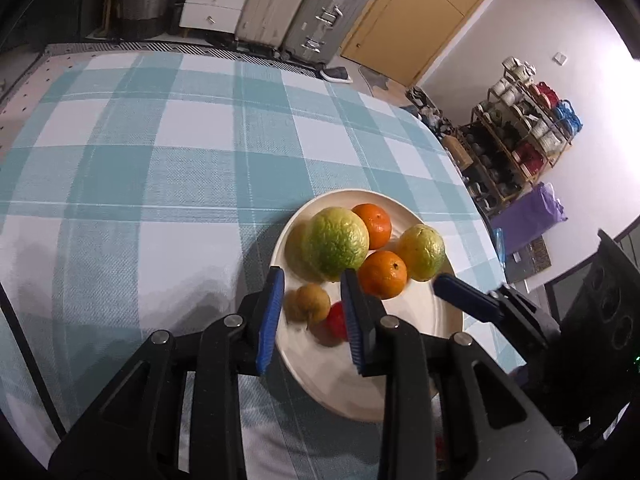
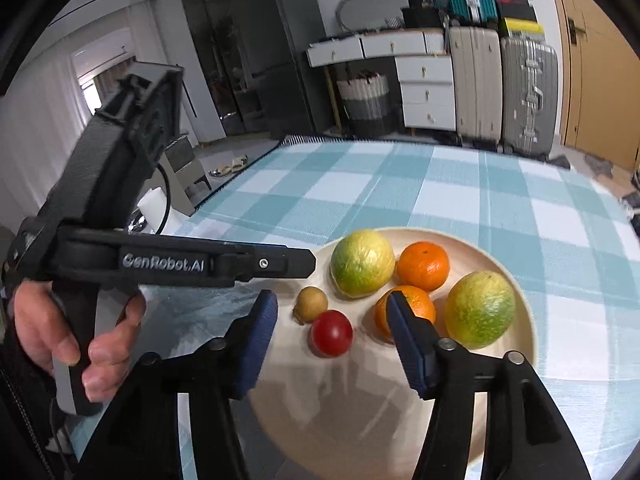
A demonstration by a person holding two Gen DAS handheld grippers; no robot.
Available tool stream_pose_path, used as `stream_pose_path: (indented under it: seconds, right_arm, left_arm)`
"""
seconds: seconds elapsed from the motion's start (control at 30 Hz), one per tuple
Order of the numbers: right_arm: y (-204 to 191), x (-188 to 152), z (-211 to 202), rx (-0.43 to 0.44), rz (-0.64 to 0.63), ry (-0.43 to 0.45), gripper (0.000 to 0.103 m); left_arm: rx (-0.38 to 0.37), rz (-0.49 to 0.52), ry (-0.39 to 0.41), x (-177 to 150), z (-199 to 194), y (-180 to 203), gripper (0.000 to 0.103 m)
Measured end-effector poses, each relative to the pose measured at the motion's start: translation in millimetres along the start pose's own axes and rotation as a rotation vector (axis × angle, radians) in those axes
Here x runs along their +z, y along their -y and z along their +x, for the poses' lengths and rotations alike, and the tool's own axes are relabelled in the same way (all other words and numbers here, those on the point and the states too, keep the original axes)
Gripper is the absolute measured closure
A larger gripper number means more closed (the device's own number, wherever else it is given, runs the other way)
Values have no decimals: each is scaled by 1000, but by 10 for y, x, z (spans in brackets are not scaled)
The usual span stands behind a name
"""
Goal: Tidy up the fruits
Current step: 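Lower both fruits onto the plate and open both tools, then withdraw both tools back toward the remaining fruits on the cloth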
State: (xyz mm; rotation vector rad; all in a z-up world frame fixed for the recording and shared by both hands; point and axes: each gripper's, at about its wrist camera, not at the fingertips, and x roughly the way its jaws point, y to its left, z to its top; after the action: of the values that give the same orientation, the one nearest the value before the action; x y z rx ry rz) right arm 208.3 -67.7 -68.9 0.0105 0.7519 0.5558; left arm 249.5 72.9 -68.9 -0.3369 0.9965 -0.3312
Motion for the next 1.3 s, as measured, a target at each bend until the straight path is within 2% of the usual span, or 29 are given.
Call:
stream_pose_path:
  seconds: [0.07, 0.17, 0.33, 0.4, 0.63, 0.83, 1.03, 1.17, 1.3]
  right_arm:
    - [32, -37, -108, -17, 20, 1, 41]
    - [91, -102, -282, -30, 54, 15, 34]
    - [149, -204, -530, -58, 87, 39, 33]
    - [165, -252, -619, -68, 100, 47, 28]
    - [151, -400, -862, -77, 124, 73, 23]
    - [138, -515, -1015, -86, 147, 76, 21]
    - [108, -643, -1176, -99, 159, 81, 17]
    - [108, -743, -1237, -105, 169, 70, 14]
    - [118, -841, -1302, -116, 187, 69, 13]
  left_arm:
    - [50, 22, 16, -49, -78, 59, 77]
    - [59, 36, 34, -138, -185, 128, 77]
    - [86, 49, 52, -322, -357, 271, 75]
    - [102, 62, 55, -410, -418, 344, 71]
    - [153, 85, 44, -712, -539, 510, 70]
    - [180, 91, 53, -908, -630, 606, 57]
    - [190, 100, 40, -1111, -674, 686, 56]
    - [202, 98, 43, -1240, -708, 716, 40]
    - [193, 101, 26, -1383, -710, 744, 40]
